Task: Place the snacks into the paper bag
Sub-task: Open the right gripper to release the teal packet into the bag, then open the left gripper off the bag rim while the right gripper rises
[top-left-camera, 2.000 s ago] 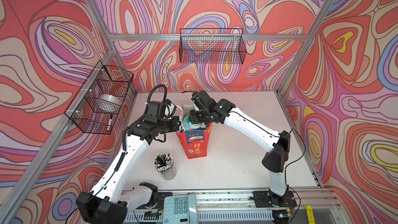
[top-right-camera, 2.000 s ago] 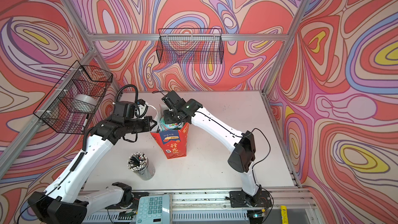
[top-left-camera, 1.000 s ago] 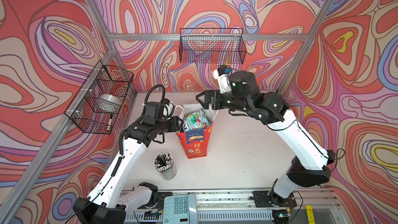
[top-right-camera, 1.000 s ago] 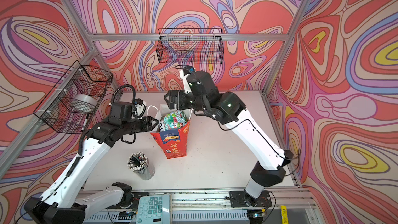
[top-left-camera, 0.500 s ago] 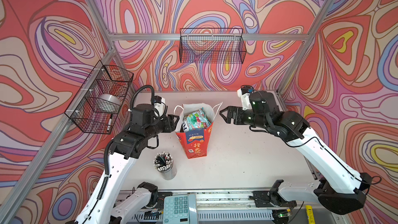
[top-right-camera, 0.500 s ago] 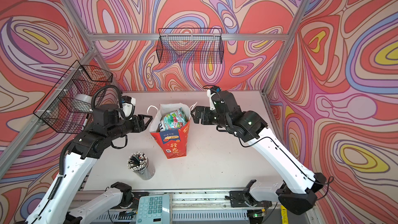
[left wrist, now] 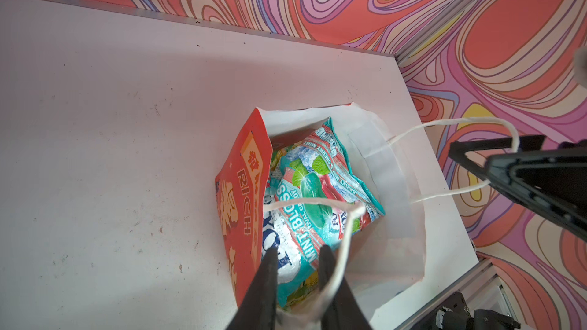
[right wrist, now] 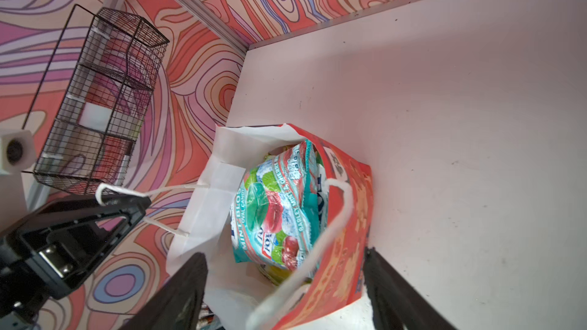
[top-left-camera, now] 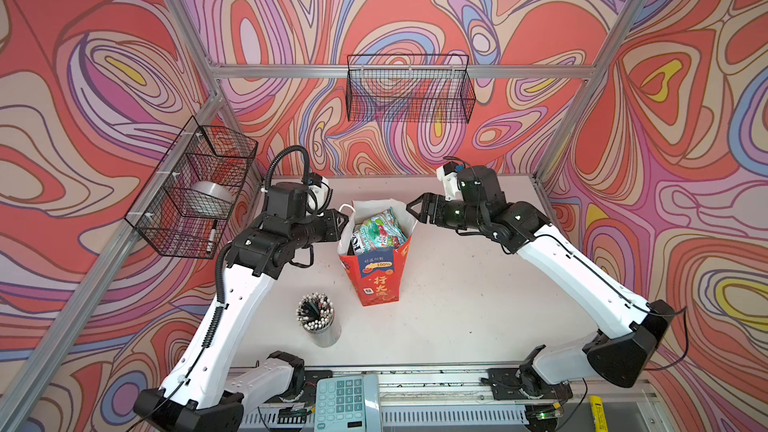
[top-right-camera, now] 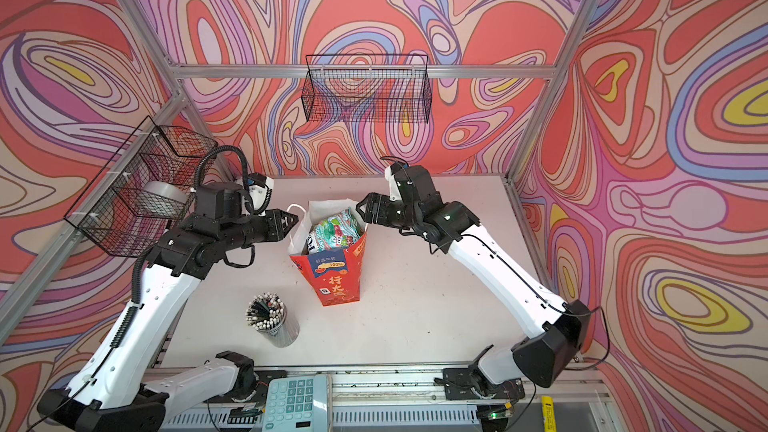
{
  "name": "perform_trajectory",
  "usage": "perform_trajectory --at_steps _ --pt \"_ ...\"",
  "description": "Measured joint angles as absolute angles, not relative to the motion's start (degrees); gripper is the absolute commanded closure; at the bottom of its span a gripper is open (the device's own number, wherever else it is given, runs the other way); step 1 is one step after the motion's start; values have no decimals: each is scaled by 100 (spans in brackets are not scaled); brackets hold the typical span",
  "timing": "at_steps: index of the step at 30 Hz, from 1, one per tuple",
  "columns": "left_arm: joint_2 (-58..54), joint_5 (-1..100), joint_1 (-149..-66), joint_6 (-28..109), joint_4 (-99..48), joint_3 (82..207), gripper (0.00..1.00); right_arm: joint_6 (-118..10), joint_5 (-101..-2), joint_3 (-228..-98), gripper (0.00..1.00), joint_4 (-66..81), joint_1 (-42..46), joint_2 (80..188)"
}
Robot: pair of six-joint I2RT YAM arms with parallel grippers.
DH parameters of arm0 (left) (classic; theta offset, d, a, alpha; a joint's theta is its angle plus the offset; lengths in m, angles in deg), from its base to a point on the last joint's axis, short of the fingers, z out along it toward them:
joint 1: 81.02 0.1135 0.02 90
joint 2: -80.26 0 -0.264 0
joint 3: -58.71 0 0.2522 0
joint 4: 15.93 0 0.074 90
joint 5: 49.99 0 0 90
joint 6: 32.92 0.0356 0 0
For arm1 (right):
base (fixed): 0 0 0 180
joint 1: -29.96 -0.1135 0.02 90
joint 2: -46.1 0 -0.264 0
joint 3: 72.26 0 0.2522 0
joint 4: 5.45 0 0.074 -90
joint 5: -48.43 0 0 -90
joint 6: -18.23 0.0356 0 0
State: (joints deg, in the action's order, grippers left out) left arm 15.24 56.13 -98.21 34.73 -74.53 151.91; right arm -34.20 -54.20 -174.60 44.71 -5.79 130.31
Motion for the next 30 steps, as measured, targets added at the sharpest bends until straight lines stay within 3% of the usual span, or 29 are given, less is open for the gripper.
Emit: perform_trajectory --at_steps 2,6,7,17,30 --pt "1481 5679 -9821 3464 -7459 15307 91 -3407 -5562 -17477 46 4364 -585 13149" --pt "1341 5876 -9821 3420 -7547 15530 100 -3403 -5787 -17615 97 4228 -583 13381" --pt "1278 5928 -9821 3405 -7579 15591 100 -3416 -5809 -17678 100 4217 -579 13431" --pt "-386 6516 -9823 2865 -8065 17466 100 -3600 -6178 -18968 100 4880 105 13929" --pt "-598 6391 -10357 2192 -7437 17429 100 -3696 -6888 -19009 100 5024 1227 13781"
